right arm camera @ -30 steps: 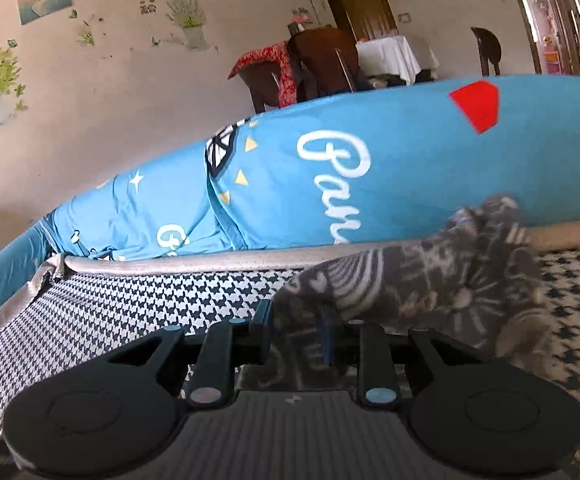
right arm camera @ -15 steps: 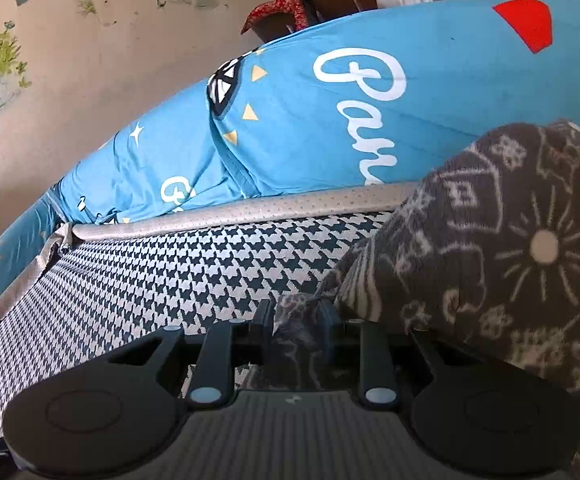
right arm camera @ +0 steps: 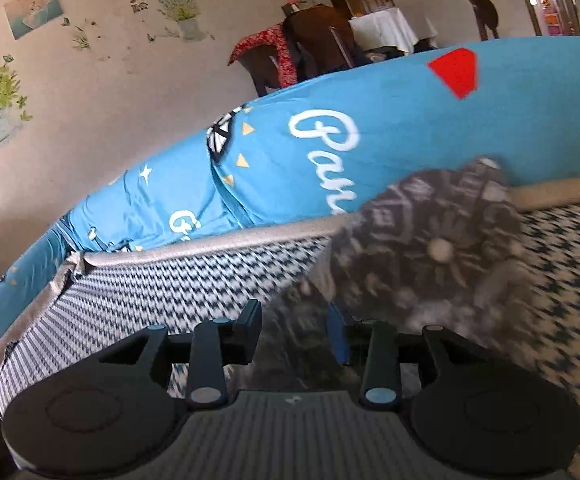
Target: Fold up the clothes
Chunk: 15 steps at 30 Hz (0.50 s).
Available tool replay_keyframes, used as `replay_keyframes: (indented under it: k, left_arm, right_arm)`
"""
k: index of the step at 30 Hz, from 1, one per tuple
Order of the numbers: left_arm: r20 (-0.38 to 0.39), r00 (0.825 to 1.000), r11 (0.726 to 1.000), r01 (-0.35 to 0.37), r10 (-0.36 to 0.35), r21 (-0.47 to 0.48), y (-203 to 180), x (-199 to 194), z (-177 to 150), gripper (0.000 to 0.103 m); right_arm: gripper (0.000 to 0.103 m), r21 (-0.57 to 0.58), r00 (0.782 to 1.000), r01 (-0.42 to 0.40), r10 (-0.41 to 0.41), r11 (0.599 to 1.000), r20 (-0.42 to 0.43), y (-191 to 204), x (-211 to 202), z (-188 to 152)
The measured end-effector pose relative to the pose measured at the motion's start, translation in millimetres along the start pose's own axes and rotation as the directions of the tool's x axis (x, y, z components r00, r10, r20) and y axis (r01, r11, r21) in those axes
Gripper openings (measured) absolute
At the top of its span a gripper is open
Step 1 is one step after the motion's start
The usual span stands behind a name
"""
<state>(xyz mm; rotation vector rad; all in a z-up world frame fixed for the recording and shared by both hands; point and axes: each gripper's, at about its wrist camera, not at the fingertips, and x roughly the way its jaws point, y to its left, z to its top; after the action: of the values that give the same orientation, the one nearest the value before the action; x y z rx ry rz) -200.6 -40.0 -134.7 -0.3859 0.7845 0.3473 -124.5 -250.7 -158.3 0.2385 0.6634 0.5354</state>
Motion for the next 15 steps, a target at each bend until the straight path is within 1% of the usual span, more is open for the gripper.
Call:
replay_keyframes:
  k: [5, 9, 12, 15]
  left_arm:
    - [0.028, 0.999, 1.0, -0.017, 0.017, 0.002, -5.8, -3.6, 0.6, 0.103]
    - [0.023, 0.999, 1.0, -0.021, 0.022, -0.021, -4.3, -3.8, 1.2, 0.103]
    - [0.026, 0.999, 0.999, -0.028, 0.028, -0.019, -4.6, -2.9, 1.9, 0.103]
    - [0.025, 0.999, 0.999, -0.03, 0.03, -0.021, -4.2, -2.3, 2.3, 0.103]
  right_arm:
    - [0.039, 0.009, 0.999, 0.037, -0.037, 0.999, -0.031, -7.9, -20.4, -16.7]
    - [0.039, -0.007, 0.996, 0.076, -0.076, 0.997, -0.041, -9.9, -26.4, -25.6]
    - [0.039, -0.02, 0.994, 0.101, -0.102, 0.995, -0.049, -10.6, -30.2, -32.0]
    - [0.039, -0.048, 0.995, 0.066, -0.07, 0.997, -0.075, -0.4, -22.7, -33.3]
